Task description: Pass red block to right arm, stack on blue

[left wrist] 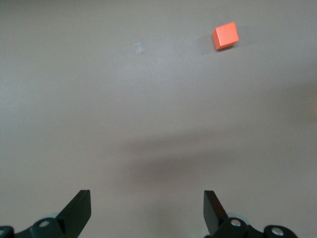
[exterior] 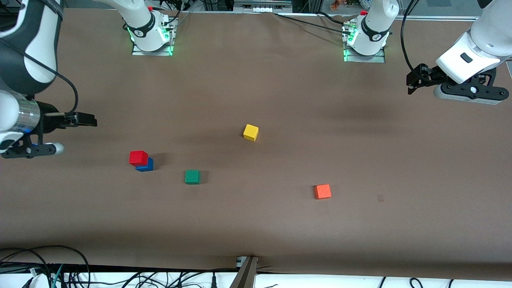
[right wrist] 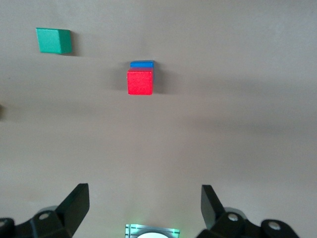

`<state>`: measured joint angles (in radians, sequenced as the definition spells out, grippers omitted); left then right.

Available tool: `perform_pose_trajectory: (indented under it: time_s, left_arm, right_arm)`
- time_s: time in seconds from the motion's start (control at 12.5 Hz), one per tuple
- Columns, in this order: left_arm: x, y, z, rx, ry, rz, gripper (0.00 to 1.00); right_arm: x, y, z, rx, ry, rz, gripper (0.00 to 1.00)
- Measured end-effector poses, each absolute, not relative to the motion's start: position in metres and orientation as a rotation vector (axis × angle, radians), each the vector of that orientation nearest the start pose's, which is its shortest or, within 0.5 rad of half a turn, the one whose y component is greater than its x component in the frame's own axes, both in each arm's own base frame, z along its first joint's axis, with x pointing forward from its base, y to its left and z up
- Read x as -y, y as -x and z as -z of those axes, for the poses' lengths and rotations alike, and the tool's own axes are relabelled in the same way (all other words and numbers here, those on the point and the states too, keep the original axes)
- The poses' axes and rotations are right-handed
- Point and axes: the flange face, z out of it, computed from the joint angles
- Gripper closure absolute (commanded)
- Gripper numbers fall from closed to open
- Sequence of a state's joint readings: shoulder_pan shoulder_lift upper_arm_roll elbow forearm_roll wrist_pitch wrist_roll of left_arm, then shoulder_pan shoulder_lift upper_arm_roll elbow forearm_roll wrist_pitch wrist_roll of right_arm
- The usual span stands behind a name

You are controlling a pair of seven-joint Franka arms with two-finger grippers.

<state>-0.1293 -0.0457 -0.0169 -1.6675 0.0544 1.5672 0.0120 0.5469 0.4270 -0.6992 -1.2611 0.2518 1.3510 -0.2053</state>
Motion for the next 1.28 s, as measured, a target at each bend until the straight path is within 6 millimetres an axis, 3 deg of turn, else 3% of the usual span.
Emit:
perform_pose_trajectory:
  time_s: [0.48,0.64,0.96,1.28]
  left_arm:
    - [0.073,-0.529,-0.603,-0.247,3.068,-0.123,0.00]
    - [0.076,-0.528,-0.604,-0.254,3.067,-0.127,0.00]
    - [0.090,-0.526,-0.608,-0.294,3.062,-0.123,0.00]
    - [0.091,-0.524,-0.607,-0.294,3.060,-0.137,0.00]
  right_arm:
    - [0.001,-0.590,-0.611,0.278,3.127,-0.291,0.00]
    - [0.007,-0.571,-0.626,0.281,3.116,-0.268,0.00]
    - [0.006,-0.538,-0.625,0.228,3.099,-0.326,0.00]
    - [0.005,-0.534,-0.617,0.212,3.095,-0.358,0.00]
